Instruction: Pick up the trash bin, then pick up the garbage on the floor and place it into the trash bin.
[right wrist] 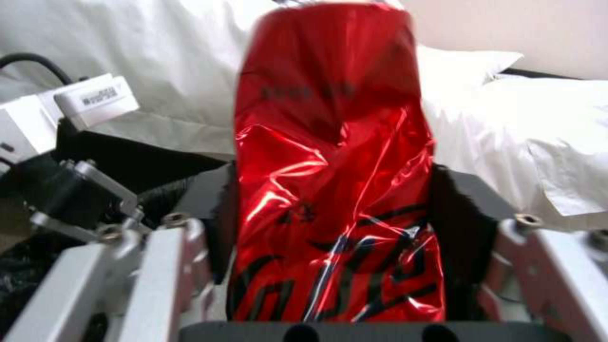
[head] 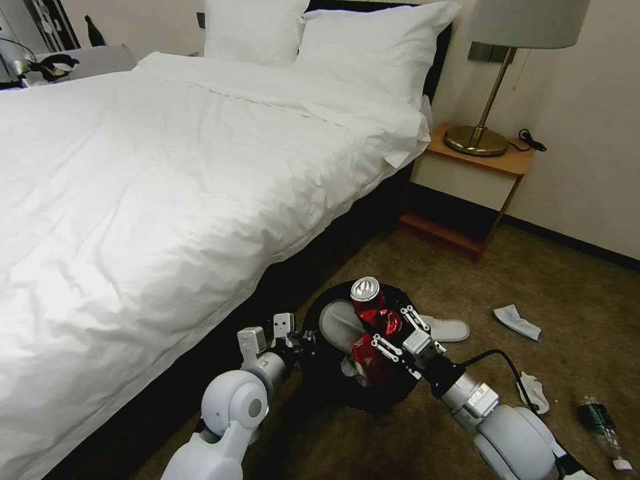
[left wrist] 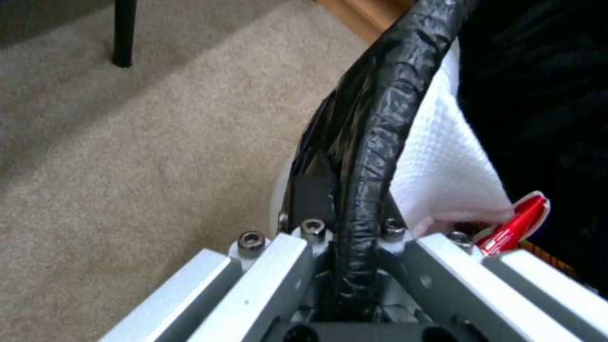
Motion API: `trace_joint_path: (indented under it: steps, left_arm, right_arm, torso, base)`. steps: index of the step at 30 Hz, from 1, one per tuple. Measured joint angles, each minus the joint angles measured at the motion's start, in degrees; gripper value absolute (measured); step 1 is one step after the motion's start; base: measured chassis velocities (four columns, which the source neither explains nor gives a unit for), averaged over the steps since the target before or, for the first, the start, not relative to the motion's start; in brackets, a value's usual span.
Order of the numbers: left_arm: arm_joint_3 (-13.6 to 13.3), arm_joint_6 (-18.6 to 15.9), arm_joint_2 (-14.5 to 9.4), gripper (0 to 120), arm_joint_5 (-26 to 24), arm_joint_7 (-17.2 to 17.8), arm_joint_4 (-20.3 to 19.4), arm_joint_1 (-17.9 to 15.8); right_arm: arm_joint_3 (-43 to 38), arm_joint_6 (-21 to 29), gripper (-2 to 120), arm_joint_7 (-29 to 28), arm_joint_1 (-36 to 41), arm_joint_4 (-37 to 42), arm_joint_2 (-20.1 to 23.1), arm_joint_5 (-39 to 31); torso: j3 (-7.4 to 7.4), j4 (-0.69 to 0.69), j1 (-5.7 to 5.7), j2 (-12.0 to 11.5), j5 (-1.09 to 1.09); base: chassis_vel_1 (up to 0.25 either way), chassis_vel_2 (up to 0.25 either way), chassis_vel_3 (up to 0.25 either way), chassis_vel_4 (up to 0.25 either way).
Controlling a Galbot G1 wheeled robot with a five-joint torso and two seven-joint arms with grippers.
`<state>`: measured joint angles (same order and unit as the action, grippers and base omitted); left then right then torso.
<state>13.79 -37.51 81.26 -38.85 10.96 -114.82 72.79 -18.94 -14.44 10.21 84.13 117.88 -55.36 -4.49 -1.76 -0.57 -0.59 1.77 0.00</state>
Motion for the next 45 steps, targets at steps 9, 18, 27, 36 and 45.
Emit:
trace_joint_path:
  steps: [9, 18, 27, 36, 45]
  left_arm:
    - [0.14, -1.32, -0.03, 0, -1.27, 1.93, -1.67, 1.11]
    - [0.27, -3.29, -0.07, 0, -3.45, 4.03, -2.77, 1.69]
    - [0.50, -4.60, 0.01, 0, -5.14, 6.46, -3.71, 1.83]
    - [0.51, -4.62, 0.15, 0, -4.62, 6.64, -3.65, 2.17]
    - [0.52, -3.82, -0.08, 0, -2.04, 6.20, -1.97, 2.62]
  right_arm:
    - [0.02, -0.25, 97, 0.38, -0.04, -0.01, -0.42, -0.02]
    - [-0.17, -0.44, 100, 0.43, -0.17, -0.35, -0.59, -0.13]
    - [0.00, -0.80, 100, 0.71, -0.55, -0.74, -1.07, -0.28]
    - [-0.85, -0.51, 100, 0.66, -0.88, 0.49, -0.40, -0.94]
    - [-3.64, 1.91, 100, -0.82, -2.35, 5.29, 1.84, -3.38]
  torso:
    - [0.00, 0.00, 0.00, 0.01, 0.00]
    - [0.00, 0.00, 0.00, 0.01, 0.00]
    - [0.00, 0.00, 0.00, 0.00, 0.00]
    - [0.00, 0.00, 0.00, 0.01, 0.00]
    - [0.00, 0.00, 0.00, 0.00, 0.00]
  base:
    - [0.000, 0.000, 0.000, 0.000]
    - [0.000, 0.000, 0.000, 0.000]
    - [0.000, 0.000, 0.000, 0.000]
    - [0.000, 0.000, 0.000, 0.000]
    - [0.000, 0.000, 0.000, 0.000]
